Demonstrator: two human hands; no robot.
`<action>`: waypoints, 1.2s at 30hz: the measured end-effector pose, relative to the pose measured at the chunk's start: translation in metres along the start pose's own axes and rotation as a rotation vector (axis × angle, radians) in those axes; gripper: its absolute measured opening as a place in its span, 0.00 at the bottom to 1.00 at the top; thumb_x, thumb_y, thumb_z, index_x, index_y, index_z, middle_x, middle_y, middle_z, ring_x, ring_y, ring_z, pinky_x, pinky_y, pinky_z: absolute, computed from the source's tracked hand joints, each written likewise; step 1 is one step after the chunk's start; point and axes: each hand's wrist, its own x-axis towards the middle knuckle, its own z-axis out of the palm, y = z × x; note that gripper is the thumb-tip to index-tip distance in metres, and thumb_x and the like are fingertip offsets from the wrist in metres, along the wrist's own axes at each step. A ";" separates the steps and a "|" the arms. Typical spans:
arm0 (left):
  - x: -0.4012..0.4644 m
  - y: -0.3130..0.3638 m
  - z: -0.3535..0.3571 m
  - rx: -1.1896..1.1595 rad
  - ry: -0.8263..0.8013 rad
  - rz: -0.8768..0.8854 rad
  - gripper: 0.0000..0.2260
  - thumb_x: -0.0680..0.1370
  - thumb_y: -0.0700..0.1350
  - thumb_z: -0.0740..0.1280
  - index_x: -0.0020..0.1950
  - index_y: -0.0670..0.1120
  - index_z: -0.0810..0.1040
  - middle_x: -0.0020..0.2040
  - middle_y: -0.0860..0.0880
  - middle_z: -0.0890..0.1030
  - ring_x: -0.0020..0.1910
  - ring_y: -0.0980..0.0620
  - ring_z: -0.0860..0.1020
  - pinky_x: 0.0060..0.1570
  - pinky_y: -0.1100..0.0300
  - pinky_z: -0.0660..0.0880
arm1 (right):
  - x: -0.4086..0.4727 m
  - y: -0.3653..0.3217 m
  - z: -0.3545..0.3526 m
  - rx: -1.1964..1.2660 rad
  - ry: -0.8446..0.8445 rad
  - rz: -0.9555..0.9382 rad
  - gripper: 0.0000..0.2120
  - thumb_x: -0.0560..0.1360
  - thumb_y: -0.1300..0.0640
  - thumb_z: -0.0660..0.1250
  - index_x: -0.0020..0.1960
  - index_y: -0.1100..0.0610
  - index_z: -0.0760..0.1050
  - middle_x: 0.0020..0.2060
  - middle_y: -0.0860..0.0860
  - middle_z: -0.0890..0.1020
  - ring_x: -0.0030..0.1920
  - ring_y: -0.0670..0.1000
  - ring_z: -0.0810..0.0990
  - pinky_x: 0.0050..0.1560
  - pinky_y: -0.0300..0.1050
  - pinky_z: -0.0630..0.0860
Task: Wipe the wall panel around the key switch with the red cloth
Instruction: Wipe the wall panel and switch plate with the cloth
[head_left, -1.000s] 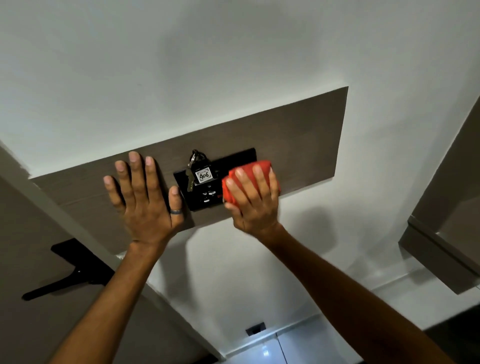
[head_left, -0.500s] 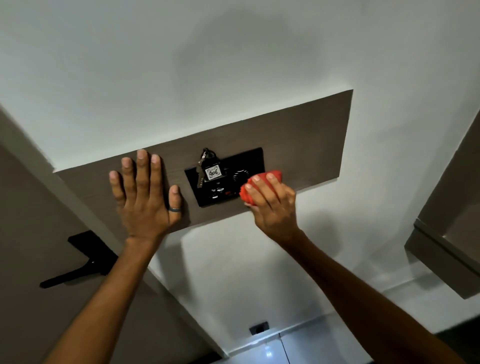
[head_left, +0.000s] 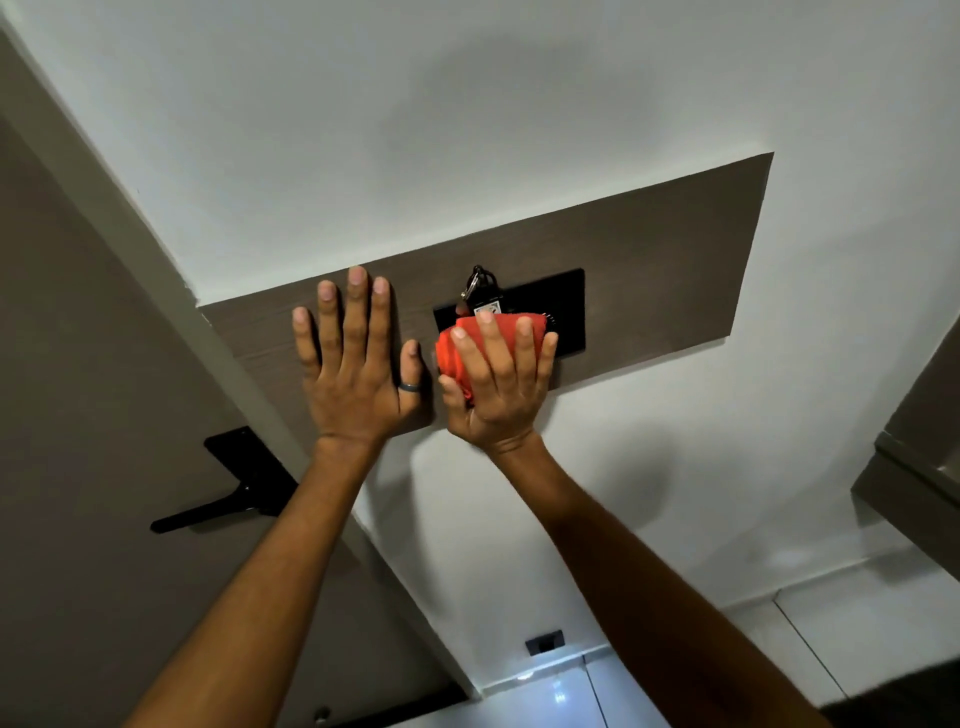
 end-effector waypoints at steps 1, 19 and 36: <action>0.000 0.000 0.000 -0.009 0.001 -0.004 0.30 0.83 0.54 0.56 0.82 0.44 0.57 0.80 0.44 0.60 0.82 0.46 0.47 0.81 0.44 0.47 | -0.001 0.001 0.000 -0.002 0.003 -0.014 0.21 0.85 0.43 0.58 0.72 0.53 0.74 0.69 0.55 0.76 0.85 0.56 0.56 0.86 0.59 0.52; -0.001 0.000 -0.002 -0.017 0.005 -0.003 0.29 0.83 0.53 0.58 0.82 0.43 0.59 0.80 0.44 0.62 0.82 0.46 0.50 0.80 0.43 0.49 | -0.004 0.020 -0.002 0.002 0.006 -0.255 0.19 0.84 0.44 0.60 0.70 0.51 0.76 0.67 0.53 0.78 0.78 0.59 0.67 0.83 0.59 0.59; 0.000 0.001 -0.001 0.001 0.021 0.003 0.28 0.83 0.53 0.57 0.81 0.42 0.61 0.79 0.44 0.62 0.82 0.46 0.48 0.80 0.44 0.48 | 0.031 0.071 -0.015 0.088 -0.080 -0.033 0.22 0.85 0.44 0.56 0.71 0.53 0.75 0.72 0.57 0.77 0.84 0.57 0.61 0.83 0.59 0.59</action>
